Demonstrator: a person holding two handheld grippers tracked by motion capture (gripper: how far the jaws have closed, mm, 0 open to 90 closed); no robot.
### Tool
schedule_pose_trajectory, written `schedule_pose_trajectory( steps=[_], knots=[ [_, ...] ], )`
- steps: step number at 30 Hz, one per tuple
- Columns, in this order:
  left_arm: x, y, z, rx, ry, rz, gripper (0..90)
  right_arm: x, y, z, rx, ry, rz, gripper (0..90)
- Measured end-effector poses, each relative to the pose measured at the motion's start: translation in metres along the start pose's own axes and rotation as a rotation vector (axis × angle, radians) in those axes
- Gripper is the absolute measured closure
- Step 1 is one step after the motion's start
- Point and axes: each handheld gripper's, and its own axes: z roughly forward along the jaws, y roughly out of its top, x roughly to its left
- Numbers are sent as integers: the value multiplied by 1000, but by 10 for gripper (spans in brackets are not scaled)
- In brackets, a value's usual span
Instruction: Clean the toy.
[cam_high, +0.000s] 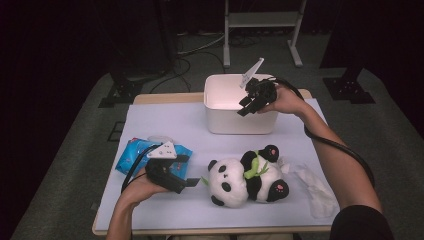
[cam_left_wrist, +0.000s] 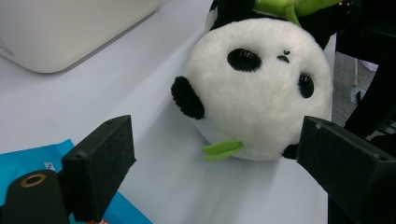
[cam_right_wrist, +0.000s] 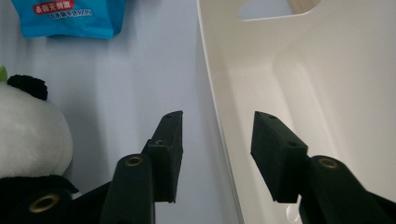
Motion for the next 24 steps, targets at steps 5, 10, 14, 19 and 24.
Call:
schedule_pose_trajectory(
  steps=[5, 10, 14, 19, 24],
  knots=[
    [0, 0, 0, 2, 5, -4, 106, -3, 0, 7, 12, 11, 16, 659],
    [-1, 0, 0, 0, 2, -4, 106, -5, -1, 12, 21, 23, 29, 724],
    [0, -1, -1, 2, 4, -7, 106, -5, -2, 16, 31, 30, 30, 794],
    [0, -2, -1, 0, 6, -11, 106, -5, -2, 20, 42, 32, 27, 821],
    [1, -2, -2, -6, 8, -12, 106, -6, -1, 20, 51, 43, 22, 834]
  ],
)
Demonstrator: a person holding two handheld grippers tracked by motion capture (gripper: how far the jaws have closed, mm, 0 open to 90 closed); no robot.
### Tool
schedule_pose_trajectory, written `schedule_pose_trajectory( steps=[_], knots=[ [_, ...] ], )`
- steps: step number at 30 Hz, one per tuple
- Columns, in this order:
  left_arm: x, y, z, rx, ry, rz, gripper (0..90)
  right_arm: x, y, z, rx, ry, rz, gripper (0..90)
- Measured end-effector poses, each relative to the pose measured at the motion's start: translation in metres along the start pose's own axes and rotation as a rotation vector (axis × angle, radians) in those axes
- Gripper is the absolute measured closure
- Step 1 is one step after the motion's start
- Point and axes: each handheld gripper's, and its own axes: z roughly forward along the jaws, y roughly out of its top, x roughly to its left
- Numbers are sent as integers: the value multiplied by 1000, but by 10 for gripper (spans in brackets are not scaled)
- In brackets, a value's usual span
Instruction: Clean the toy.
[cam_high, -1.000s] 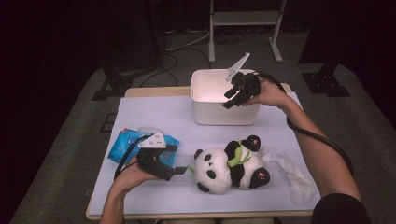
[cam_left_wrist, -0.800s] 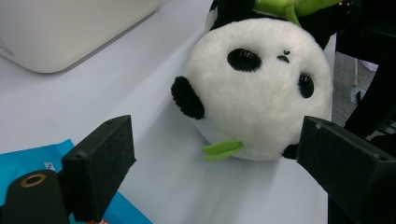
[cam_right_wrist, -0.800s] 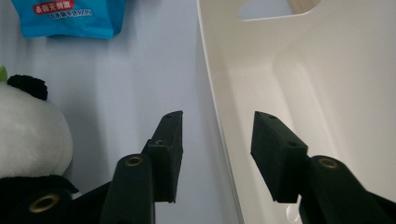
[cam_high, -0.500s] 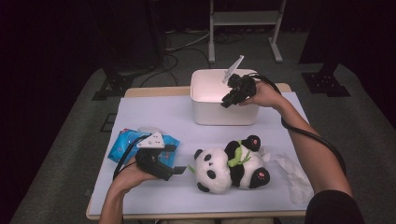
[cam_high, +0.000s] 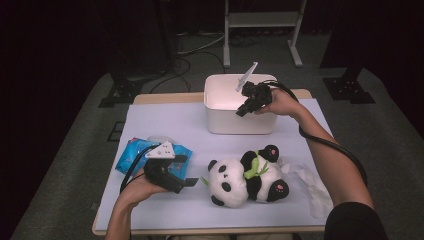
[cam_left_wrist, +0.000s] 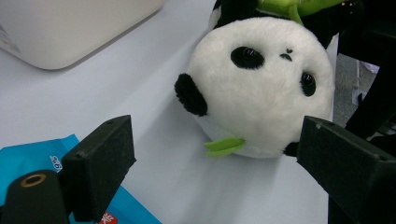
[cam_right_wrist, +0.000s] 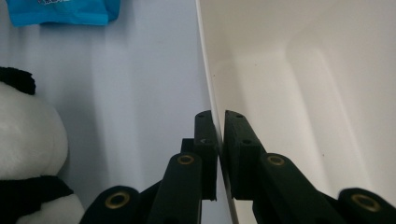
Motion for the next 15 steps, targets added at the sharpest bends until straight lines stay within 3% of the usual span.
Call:
schedule_pose_trajectory(
  steps=[15],
  knots=[
    [0, -1, -1, 6, 5, 1, 106, 5, -2, -1, 9, 31, -6, 836]
  ],
)
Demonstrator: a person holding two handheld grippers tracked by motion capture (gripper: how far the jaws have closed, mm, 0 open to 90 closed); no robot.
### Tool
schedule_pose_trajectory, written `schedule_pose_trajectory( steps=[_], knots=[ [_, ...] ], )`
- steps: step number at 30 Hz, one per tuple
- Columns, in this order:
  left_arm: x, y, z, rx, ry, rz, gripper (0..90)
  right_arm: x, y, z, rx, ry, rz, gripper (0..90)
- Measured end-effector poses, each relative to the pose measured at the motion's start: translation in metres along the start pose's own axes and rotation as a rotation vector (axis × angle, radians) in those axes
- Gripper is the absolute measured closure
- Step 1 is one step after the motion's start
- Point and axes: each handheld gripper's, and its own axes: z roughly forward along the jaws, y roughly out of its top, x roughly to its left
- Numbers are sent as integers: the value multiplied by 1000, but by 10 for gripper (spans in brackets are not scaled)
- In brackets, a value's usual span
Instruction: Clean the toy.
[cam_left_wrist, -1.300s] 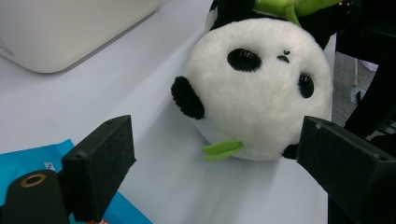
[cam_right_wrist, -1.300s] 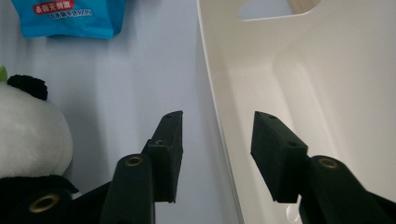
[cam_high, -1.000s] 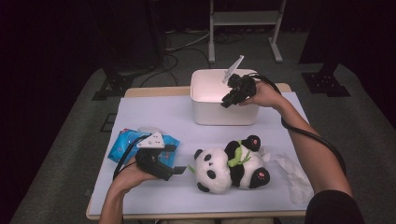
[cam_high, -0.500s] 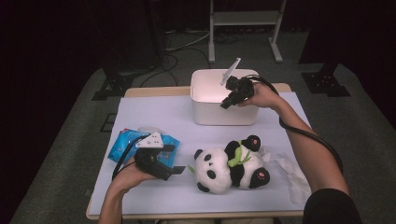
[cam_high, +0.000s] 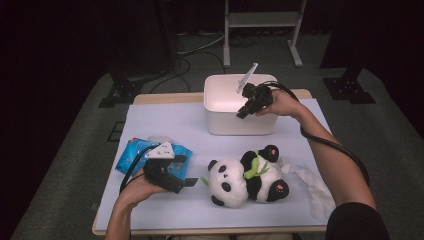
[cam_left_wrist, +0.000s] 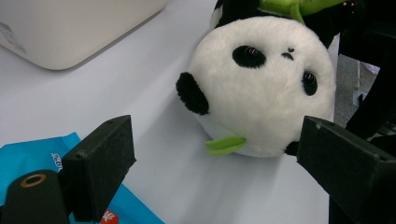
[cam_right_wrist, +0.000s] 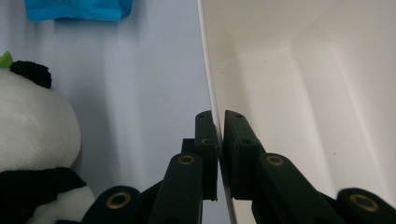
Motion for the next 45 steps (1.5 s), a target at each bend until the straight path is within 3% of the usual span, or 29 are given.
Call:
schedule_pose_trajectory(
  steps=[12, 16, 30, 45],
  knots=[
    [-2, 0, 0, 0, -10, 1, 106, 19, -5, -5, 18, 24, -22, 843],
    [-2, 1, 0, -3, -8, 2, 106, 28, -9, -7, 1, 32, -24, 842],
    [-4, 3, 0, -5, -9, 16, 106, 55, -18, -12, 6, 26, -29, 841],
    [-4, 3, 0, -2, -7, 18, 105, 72, -21, -13, -1, 45, -45, 852]
  ],
)
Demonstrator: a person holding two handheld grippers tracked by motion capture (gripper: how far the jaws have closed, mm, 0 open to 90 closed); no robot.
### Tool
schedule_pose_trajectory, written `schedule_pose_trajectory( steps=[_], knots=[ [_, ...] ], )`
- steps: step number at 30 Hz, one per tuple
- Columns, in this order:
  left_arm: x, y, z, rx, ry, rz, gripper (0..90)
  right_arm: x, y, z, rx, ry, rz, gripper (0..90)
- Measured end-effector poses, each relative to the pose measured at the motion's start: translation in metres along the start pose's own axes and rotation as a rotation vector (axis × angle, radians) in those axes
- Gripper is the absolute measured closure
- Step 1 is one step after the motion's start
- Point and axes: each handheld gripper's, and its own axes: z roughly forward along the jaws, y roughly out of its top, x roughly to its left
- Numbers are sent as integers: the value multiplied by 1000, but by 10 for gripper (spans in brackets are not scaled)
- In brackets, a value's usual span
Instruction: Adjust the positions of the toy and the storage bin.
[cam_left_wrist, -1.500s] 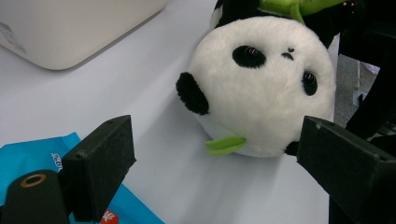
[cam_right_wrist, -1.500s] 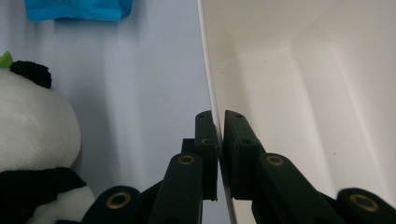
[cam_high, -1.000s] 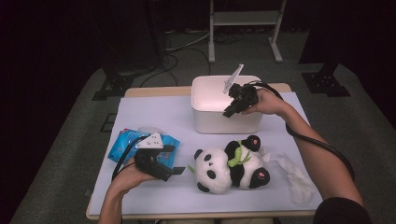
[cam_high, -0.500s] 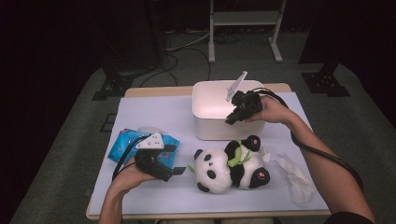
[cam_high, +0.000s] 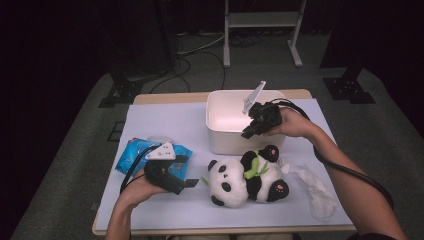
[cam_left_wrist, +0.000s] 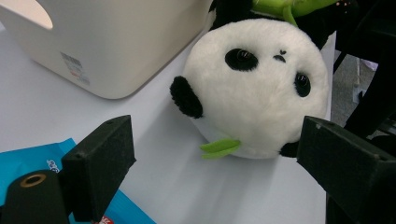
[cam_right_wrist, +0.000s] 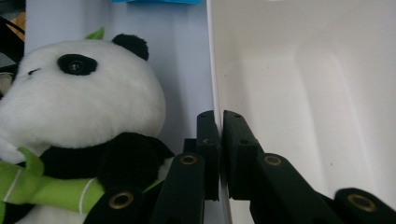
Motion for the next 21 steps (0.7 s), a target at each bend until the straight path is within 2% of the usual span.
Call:
schedule_pose_trajectory(
  steps=[1, 6, 21],
  knots=[
    [-1, 1, 0, -1, 0, 4, 106, 3, 0, 0, -3, 0, -15, 853],
    [-2, 1, 0, -1, -4, 13, 105, 7, -1, 0, -4, 0, -9, 852],
    [-2, 1, -2, -3, 1, 6, 105, 20, -5, -2, -1, 20, -20, 852]
  ],
)
